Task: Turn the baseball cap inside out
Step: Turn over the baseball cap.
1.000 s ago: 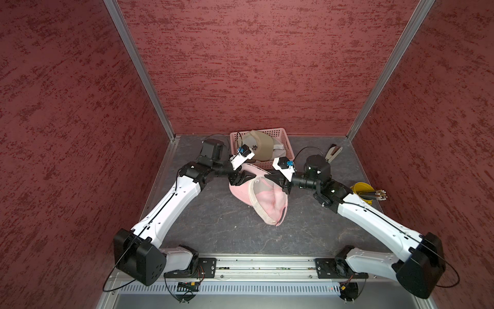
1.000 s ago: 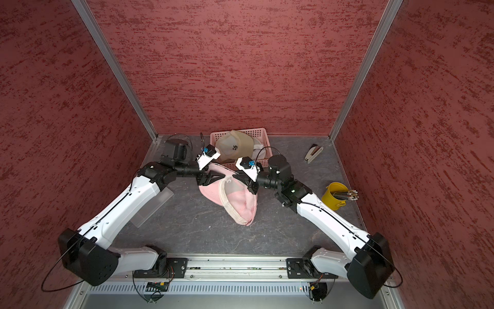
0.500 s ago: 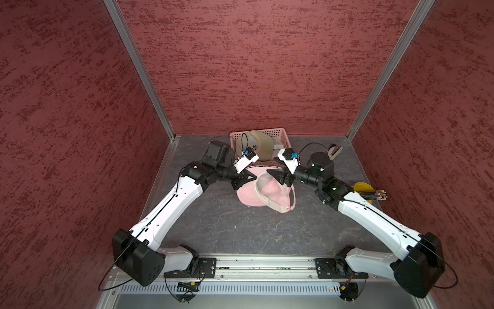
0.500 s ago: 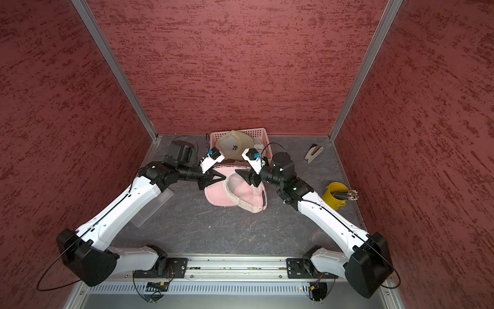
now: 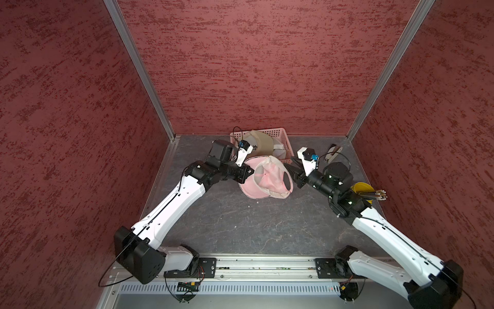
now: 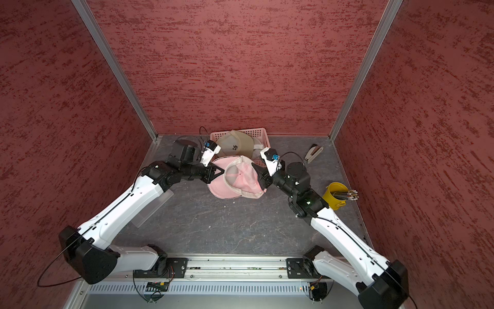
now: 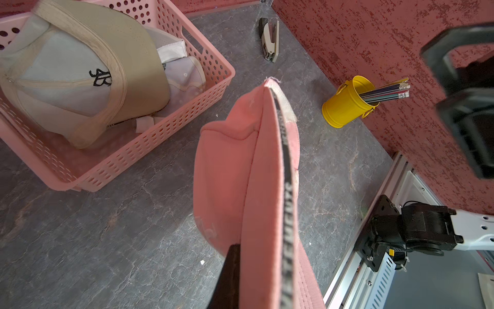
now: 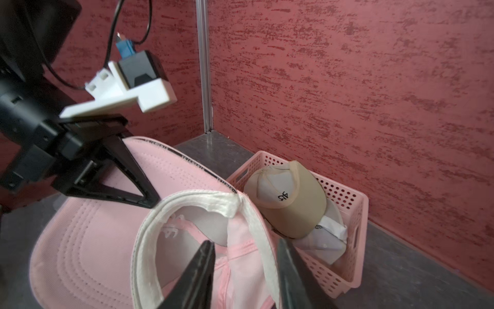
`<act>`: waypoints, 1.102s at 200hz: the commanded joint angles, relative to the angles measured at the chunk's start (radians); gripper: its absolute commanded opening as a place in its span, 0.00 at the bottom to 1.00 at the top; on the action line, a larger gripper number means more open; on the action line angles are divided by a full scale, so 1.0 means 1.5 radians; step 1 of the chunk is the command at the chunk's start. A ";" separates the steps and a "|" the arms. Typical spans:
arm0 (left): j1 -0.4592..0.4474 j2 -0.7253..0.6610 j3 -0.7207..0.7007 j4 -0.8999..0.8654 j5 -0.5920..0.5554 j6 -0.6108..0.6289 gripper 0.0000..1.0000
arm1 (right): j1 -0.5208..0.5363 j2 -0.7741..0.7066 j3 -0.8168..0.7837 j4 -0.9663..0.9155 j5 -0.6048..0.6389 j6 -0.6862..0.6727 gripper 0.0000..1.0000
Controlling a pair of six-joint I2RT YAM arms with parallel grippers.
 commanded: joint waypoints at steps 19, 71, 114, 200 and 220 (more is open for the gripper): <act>-0.027 -0.005 0.038 0.038 -0.042 -0.023 0.00 | 0.027 0.108 -0.007 0.102 -0.038 0.110 0.15; -0.046 -0.031 0.024 0.046 -0.035 -0.036 0.00 | 0.026 0.267 0.091 0.183 0.041 0.209 0.03; -0.053 -0.054 0.004 0.035 -0.010 -0.043 0.00 | -0.010 0.349 0.144 0.241 0.184 0.364 0.00; -0.044 -0.087 -0.011 0.083 -0.116 -0.060 0.00 | -0.038 0.310 0.170 0.041 0.171 0.353 0.30; -0.040 -0.055 0.022 0.079 -0.128 -0.062 0.00 | -0.009 0.297 0.180 -0.012 0.096 0.276 0.45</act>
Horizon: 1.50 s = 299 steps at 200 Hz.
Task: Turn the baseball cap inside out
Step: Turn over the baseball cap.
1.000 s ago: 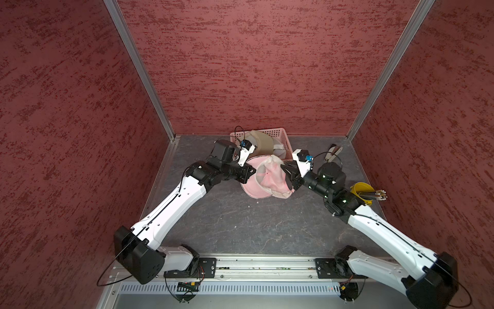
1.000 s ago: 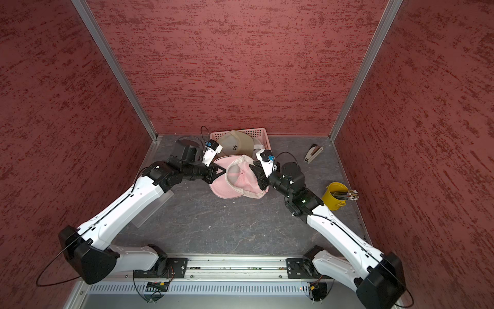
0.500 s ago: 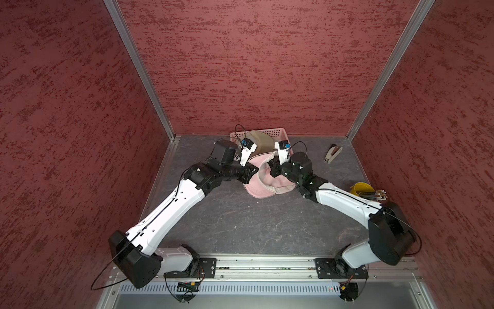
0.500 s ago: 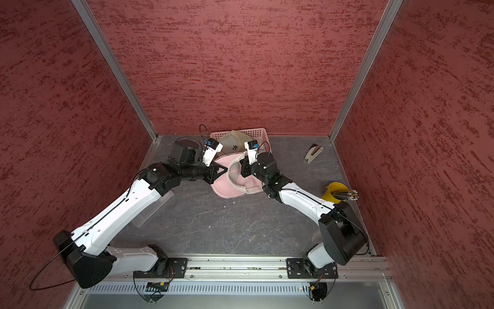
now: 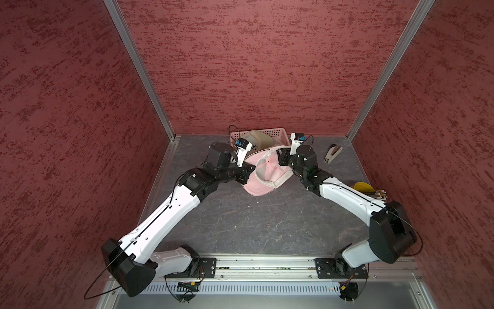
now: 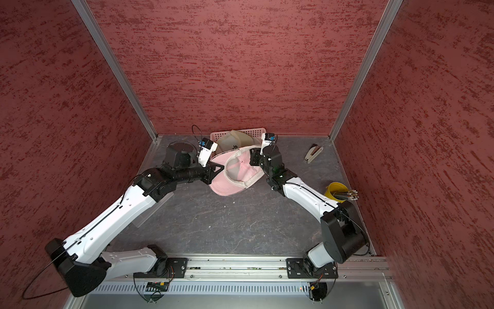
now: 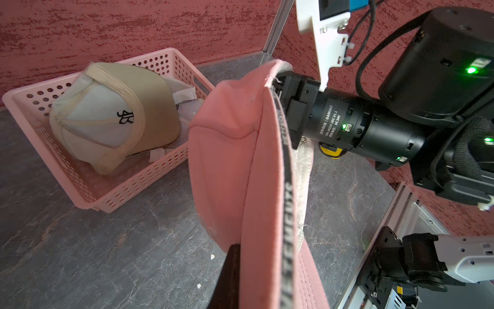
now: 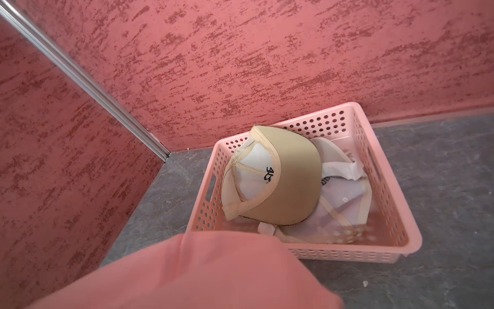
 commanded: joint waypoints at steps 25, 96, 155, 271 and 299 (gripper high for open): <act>0.007 0.058 0.093 -0.025 -0.048 -0.003 0.00 | 0.045 -0.054 0.041 -0.162 -0.113 -0.161 0.53; 0.035 0.075 0.107 -0.047 0.017 -0.039 0.00 | 0.046 -0.179 -0.058 -0.156 -0.102 -0.273 0.20; 0.014 0.095 0.110 -0.018 0.015 -0.045 0.00 | 0.045 -0.068 0.044 -0.071 -0.172 -0.191 0.15; -0.006 0.090 0.075 0.007 0.034 -0.066 0.00 | -0.099 0.026 0.097 -0.036 -0.033 0.021 0.07; 0.015 0.082 0.079 0.010 0.011 -0.064 0.00 | -0.093 -0.020 0.084 -0.125 -0.128 -0.066 0.10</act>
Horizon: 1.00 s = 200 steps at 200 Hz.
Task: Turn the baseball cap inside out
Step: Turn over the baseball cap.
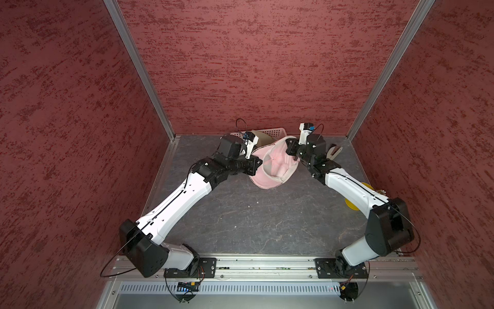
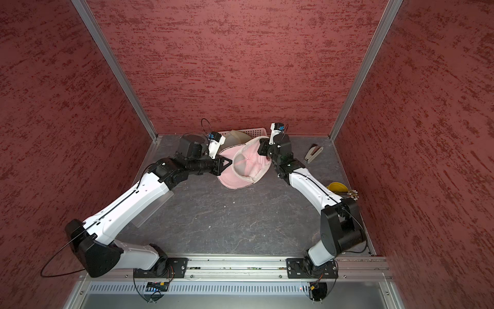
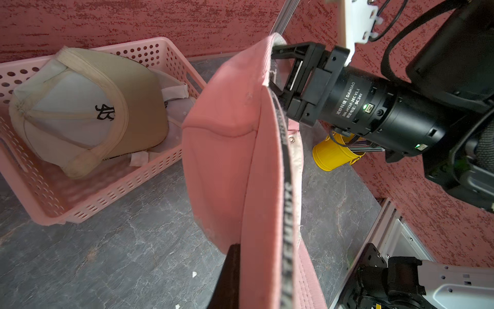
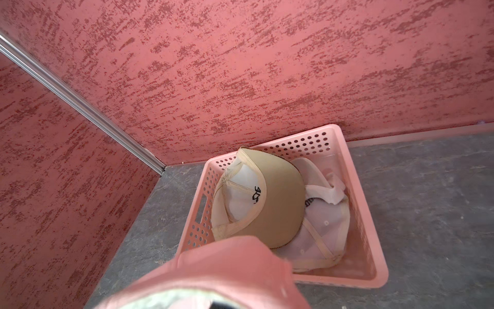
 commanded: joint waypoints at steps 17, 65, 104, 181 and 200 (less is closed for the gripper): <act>0.037 -0.019 0.012 0.003 -0.006 -0.004 0.00 | 0.017 -0.090 -0.020 -0.129 -0.125 -0.144 0.15; 0.071 0.023 0.081 -0.077 0.072 0.040 0.00 | 0.023 -0.189 -0.077 -0.228 -0.288 -0.362 0.22; 0.089 0.052 0.111 -0.138 0.160 0.072 0.00 | 0.027 -0.186 -0.091 -0.221 -0.434 -0.474 0.08; 0.094 0.057 0.133 -0.154 0.263 0.076 0.00 | 0.104 -0.017 0.033 -0.366 -0.463 -0.648 0.04; 0.096 0.064 0.133 -0.161 0.257 0.083 0.00 | 0.141 -0.003 0.037 -0.395 -0.470 -0.680 0.02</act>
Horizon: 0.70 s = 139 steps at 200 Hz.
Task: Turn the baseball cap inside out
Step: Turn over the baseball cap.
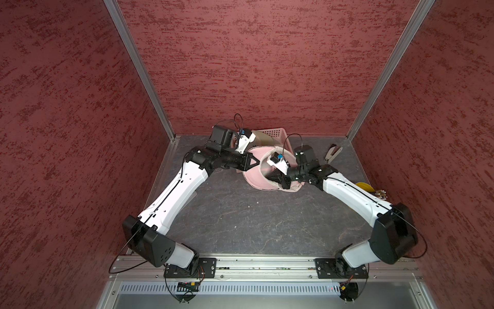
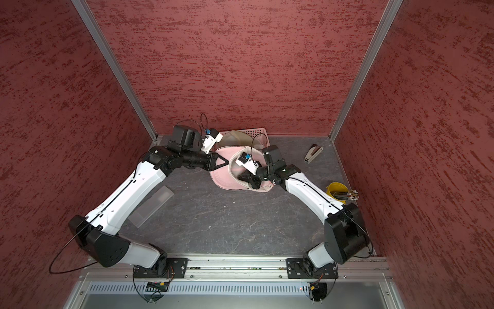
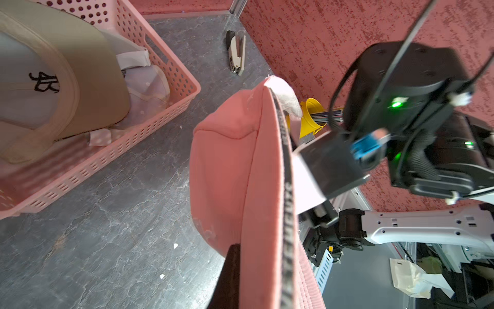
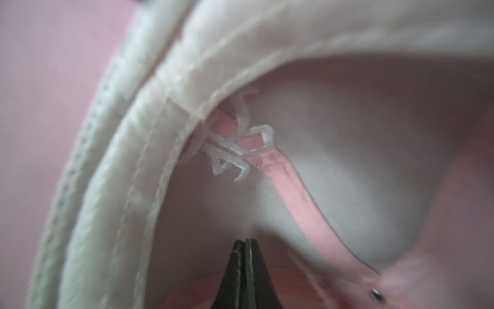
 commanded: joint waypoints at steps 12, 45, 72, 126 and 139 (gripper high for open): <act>0.014 0.009 0.017 -0.011 0.021 0.023 0.00 | 0.062 0.011 0.043 -0.102 -0.034 -0.083 0.00; 0.058 0.002 0.004 -0.015 0.014 0.030 0.00 | 0.089 -0.001 -0.016 -0.118 0.001 -0.082 0.00; 0.080 -0.017 -0.009 -0.013 0.006 0.032 0.00 | 0.089 -0.006 -0.048 -0.133 0.074 -0.066 0.00; 0.035 -0.036 -0.024 -0.044 -0.085 0.053 0.00 | 0.078 -0.041 -0.044 -0.052 0.250 0.024 0.00; 0.015 -0.041 -0.032 -0.038 -0.113 0.048 0.00 | 0.076 -0.045 -0.022 -0.014 0.294 0.069 0.00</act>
